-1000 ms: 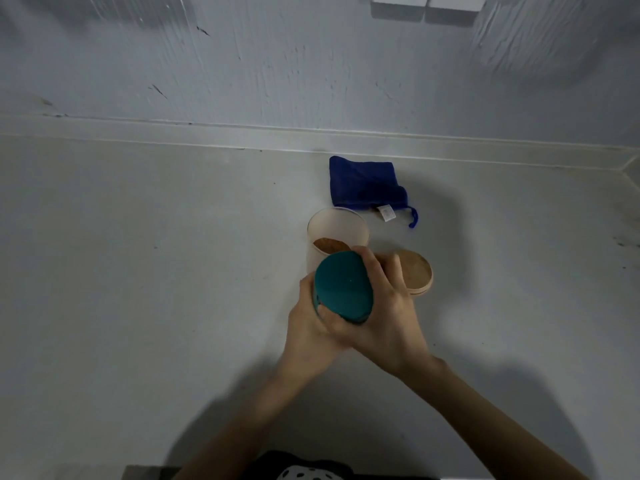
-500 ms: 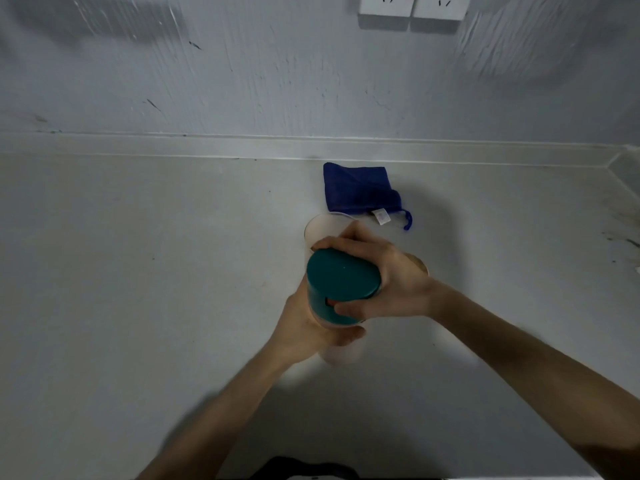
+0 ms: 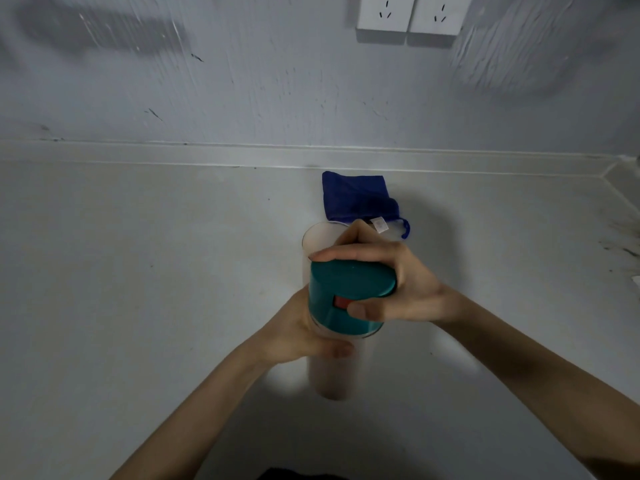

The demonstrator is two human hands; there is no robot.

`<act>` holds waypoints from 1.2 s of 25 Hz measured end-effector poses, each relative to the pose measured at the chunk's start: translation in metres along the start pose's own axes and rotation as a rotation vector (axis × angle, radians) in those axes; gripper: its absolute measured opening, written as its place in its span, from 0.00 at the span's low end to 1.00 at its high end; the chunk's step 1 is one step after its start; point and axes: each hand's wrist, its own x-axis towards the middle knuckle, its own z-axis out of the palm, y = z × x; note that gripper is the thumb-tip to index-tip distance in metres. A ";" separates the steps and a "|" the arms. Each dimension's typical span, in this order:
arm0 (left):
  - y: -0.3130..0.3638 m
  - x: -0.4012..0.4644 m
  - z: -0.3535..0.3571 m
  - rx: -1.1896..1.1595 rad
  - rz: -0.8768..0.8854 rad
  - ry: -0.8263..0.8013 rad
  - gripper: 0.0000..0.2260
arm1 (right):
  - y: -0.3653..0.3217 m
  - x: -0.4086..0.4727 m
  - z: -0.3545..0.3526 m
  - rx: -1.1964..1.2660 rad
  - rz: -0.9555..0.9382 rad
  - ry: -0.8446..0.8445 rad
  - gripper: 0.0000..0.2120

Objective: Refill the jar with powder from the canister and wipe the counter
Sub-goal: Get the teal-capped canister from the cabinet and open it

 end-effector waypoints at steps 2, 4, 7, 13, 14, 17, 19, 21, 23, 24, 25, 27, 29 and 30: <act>0.000 0.000 -0.004 -0.040 -0.040 -0.046 0.32 | 0.001 0.000 0.000 0.056 0.017 0.009 0.24; 0.001 0.001 -0.006 -0.061 -0.059 -0.083 0.31 | 0.002 0.000 0.000 0.106 0.032 0.010 0.22; -0.001 0.003 -0.007 -0.048 -0.096 -0.128 0.31 | 0.008 -0.003 0.003 0.148 0.087 0.040 0.21; -0.019 0.003 0.009 0.116 -0.079 0.237 0.33 | 0.021 -0.016 0.018 -0.019 0.266 0.276 0.20; -0.022 0.004 0.015 0.173 -0.080 0.330 0.34 | 0.021 -0.018 0.023 -0.092 0.279 0.330 0.21; -0.035 0.007 0.023 0.228 -0.120 0.424 0.34 | 0.020 -0.021 0.033 -0.239 0.301 0.425 0.22; -0.040 0.009 0.025 0.207 -0.118 0.390 0.33 | 0.020 -0.024 0.034 -0.261 0.285 0.432 0.22; -0.038 0.009 0.025 0.196 -0.087 0.310 0.30 | 0.020 -0.027 0.031 -0.217 0.237 0.395 0.22; -0.031 0.003 0.021 0.112 -0.099 0.163 0.24 | 0.020 -0.027 0.024 -0.112 0.173 0.287 0.20; -0.031 0.000 0.018 0.069 -0.115 0.082 0.22 | 0.020 -0.026 0.020 -0.041 0.142 0.216 0.20; -0.029 -0.004 0.014 0.019 -0.130 0.004 0.20 | 0.020 -0.024 0.016 0.039 0.117 0.140 0.19; -0.028 -0.011 0.007 -0.069 -0.153 -0.134 0.25 | 0.018 -0.021 0.010 0.205 0.115 0.022 0.21; -0.028 -0.010 0.002 -0.123 -0.186 -0.168 0.31 | 0.016 -0.018 0.005 0.297 0.145 -0.013 0.26; -0.028 -0.009 0.000 -0.118 -0.194 -0.173 0.33 | 0.015 -0.017 0.004 0.324 0.167 -0.004 0.28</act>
